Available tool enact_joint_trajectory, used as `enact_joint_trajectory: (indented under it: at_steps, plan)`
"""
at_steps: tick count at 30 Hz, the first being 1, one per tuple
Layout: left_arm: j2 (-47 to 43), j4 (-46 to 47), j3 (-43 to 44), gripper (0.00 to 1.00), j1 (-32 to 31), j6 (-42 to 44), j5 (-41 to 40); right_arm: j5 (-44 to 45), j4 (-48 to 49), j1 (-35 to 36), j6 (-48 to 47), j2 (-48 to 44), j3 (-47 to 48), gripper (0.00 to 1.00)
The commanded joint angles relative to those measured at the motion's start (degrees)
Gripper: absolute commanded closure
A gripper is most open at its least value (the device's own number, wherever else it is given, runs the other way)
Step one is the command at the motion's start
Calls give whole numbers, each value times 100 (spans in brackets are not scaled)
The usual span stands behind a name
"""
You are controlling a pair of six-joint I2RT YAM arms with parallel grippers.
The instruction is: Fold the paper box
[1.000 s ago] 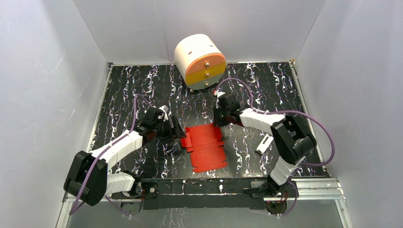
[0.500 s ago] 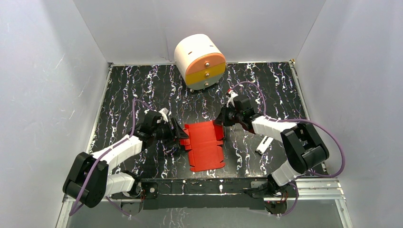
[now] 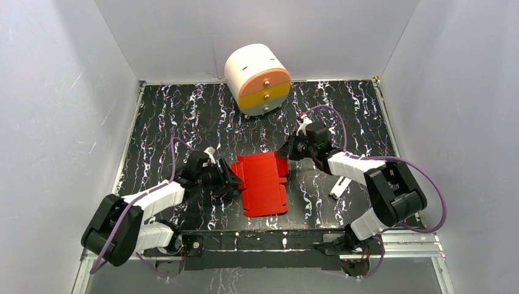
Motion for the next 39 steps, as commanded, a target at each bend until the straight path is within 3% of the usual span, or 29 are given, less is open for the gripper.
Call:
enact_joint_trajectory:
  at_steps: [1,14,23,31,39]
  plan:
    - [-21,391,-84,44,-22,-147,-62,-147,438,-63,109,-219,-46,85]
    - [498,1674,-409,55,-22,-702,286,-316,1024,-123,441,-257,-337,85]
    - [384,1901,-496,70,-65,-898,253,-317,1234,-131,597,-211,-443,85]
    - [333,1785,-378,86,-159,-884,2,-385,1320,-127,660,-120,-472,85]
    - [223,533,309,96,-417,-226,-912,-150,918,-61,610,-27,-380,85]
